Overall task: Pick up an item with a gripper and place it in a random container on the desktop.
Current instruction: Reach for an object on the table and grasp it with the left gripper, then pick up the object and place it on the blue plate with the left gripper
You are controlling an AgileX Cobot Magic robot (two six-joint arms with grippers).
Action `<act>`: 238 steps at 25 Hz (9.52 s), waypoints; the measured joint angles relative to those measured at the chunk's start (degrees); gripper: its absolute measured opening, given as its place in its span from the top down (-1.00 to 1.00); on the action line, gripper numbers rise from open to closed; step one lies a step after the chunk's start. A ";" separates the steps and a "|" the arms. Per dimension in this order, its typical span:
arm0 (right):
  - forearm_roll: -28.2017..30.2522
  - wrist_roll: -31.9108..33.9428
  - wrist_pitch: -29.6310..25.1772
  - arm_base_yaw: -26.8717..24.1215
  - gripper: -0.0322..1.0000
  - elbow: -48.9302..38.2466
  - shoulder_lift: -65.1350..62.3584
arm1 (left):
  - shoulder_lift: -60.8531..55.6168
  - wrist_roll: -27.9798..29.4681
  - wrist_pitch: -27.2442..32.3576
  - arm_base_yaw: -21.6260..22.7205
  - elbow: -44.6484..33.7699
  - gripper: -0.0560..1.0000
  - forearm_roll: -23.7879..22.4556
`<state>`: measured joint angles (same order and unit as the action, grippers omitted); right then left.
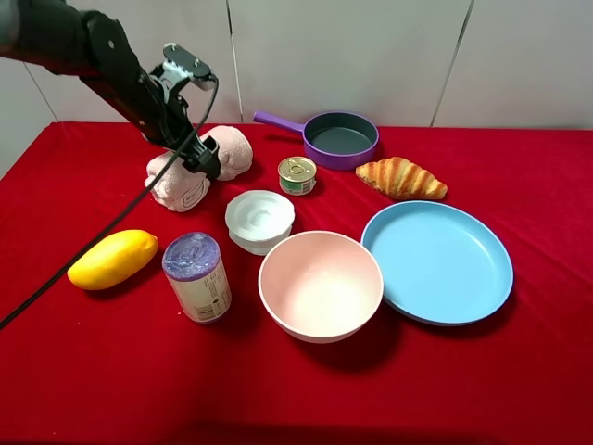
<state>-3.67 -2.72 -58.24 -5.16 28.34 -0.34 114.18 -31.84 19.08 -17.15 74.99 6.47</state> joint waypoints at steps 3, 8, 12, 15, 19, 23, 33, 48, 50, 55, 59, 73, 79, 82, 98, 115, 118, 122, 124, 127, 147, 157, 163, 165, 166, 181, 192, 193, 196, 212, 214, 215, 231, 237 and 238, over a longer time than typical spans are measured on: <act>0.00 0.00 0.00 0.00 -0.41 0.00 0.00 | 1.51 0.00 -1.10 0.00 0.00 -0.96 -0.33; 0.00 0.00 0.00 0.00 -0.41 0.00 0.00 | 3.40 -0.20 -3.15 0.00 0.00 -0.96 -1.17; 0.00 0.10 0.00 0.00 -0.41 0.00 0.00 | 5.26 -0.20 -3.98 0.00 0.00 -0.96 -1.23; 0.00 0.10 0.00 0.00 -0.41 0.00 0.00 | 6.43 -0.20 -4.67 0.00 0.00 -0.96 -1.33; 0.00 0.10 0.00 0.00 -0.41 0.00 0.00 | 7.51 -0.20 -5.68 0.00 0.04 -0.96 -1.45; 0.00 0.16 0.00 0.00 -0.41 0.00 0.00 | 8.60 -0.20 -6.75 0.00 0.04 -0.96 -1.62; 0.00 0.16 0.00 0.00 -0.41 0.00 0.00 | 8.98 -0.23 -7.51 0.00 0.04 -0.91 -1.77; 0.00 0.16 0.00 0.00 -0.41 0.00 0.00 | 9.04 -0.23 -8.98 0.00 0.04 -0.06 -2.09; 0.00 0.16 0.00 0.00 -0.41 0.00 0.00 | 9.04 -0.23 -8.98 0.00 0.04 -0.06 -2.09; 0.00 0.16 0.00 0.00 -0.41 0.00 0.00 | 9.04 -0.23 -8.98 0.00 0.04 -0.06 -2.04; 0.00 0.16 0.00 0.00 -0.41 0.00 0.00 | 9.04 -0.23 -8.98 0.00 0.04 -0.06 -2.04; 0.00 0.16 0.00 0.00 -0.41 0.00 0.00 | 7.68 -0.23 -5.70 0.00 0.93 -0.06 -2.04; 0.00 0.16 0.00 0.00 -0.41 0.00 0.00 | 5.20 -0.23 1.28 0.00 4.14 -0.05 -1.76; 0.00 0.16 0.00 0.00 -0.41 0.00 0.00 | 4.19 -0.23 2.58 0.00 4.94 -0.05 -1.63; 0.00 0.16 0.00 0.00 -0.41 0.00 0.00 | 3.07 -0.23 14.96 -7.19 16.10 -0.05 -1.58; 0.00 0.16 0.00 0.00 -0.41 0.00 0.00 | 3.07 -0.23 17.55 -19.79 20.58 -0.05 -1.45; 0.00 0.16 0.00 0.00 -0.41 0.00 0.00 | 3.07 -0.23 16.59 -21.56 20.58 -0.05 -1.31; 0.00 0.16 0.00 0.00 -0.41 0.00 0.00 | 3.07 -0.23 14.24 -24.08 20.58 -0.05 -1.12; 0.00 0.16 0.00 0.00 -0.41 0.00 0.00 | 3.07 -0.23 13.32 -25.08 20.58 -0.05 -1.05; 0.00 0.16 0.00 0.00 -0.41 0.00 0.00 | 3.07 -0.23 11.73 -26.36 20.58 -0.05 -0.06; 0.00 0.16 0.00 0.00 -0.41 0.00 0.00 | 11.51 -1.25 10.15 -33.71 33.06 -0.05 1.92; -0.17 0.16 0.00 0.00 -0.41 0.00 0.00 | 14.60 -1.30 9.97 -35.98 33.97 -0.05 2.20; -0.24 0.16 0.00 0.00 -0.41 0.00 0.00 | 16.95 -1.30 9.45 -37.28 33.97 -0.05 2.38; -0.41 0.16 0.00 0.00 -0.41 0.00 0.00 | 17.63 -1.30 9.06 -37.40 33.97 -0.05 2.45; -0.45 0.16 0.00 0.00 -0.41 0.00 0.00 | 17.90 -1.30 8.87 -37.48 34.02 -0.05 2.45; -0.84 0.21 0.00 0.00 -0.41 0.00 0.00 | 21.68 -1.30 8.35 -38.05 34.08 -0.05 2.49; -0.90 0.21 0.00 0.00 -0.41 0.00 0.00 | 21.78 -1.30 8.61 -38.05 34.02 -0.05 2.65; -0.90 0.21 0.00 0.00 -0.41 0.00 0.00 | 21.95 -1.30 8.66 -38.05 34.02 -0.05 3.01; -0.90 0.21 0.00 0.00 -0.41 0.00 0.00 | 22.96 -1.30 9.05 -38.12 34.02 -0.05 3.61; -0.95 0.21 0.00 0.00 -0.41 0.00 0.00 | 23.57 -1.30 9.67 -38.43 34.02 -0.05 3.86; -0.95 0.21 0.00 0.00 -0.41 0.00 0.00 | 23.57 -1.30 9.67 -38.43 34.02 -0.05 3.86; -0.95 0.21 0.00 0.00 -0.41 0.00 0.00 | 23.57 -1.17 9.67 -38.43 34.02 -0.05 3.86; -0.95 0.21 0.00 0.00 -0.41 0.00 0.00 | 23.57 -0.68 8.48 -38.43 34.02 -0.97 3.86; -0.95 0.21 0.00 0.00 -0.41 0.00 0.00 | 23.57 -0.68 8.55 -38.43 34.02 -0.99 3.80; -0.95 0.21 0.00 0.00 -0.41 0.00 0.00 | 23.57 -0.68 8.55 -38.43 34.02 -0.98 3.80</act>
<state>-4.62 -2.51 -58.24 -5.16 28.34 -0.34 137.75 -32.53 27.62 -55.58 109.01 10.27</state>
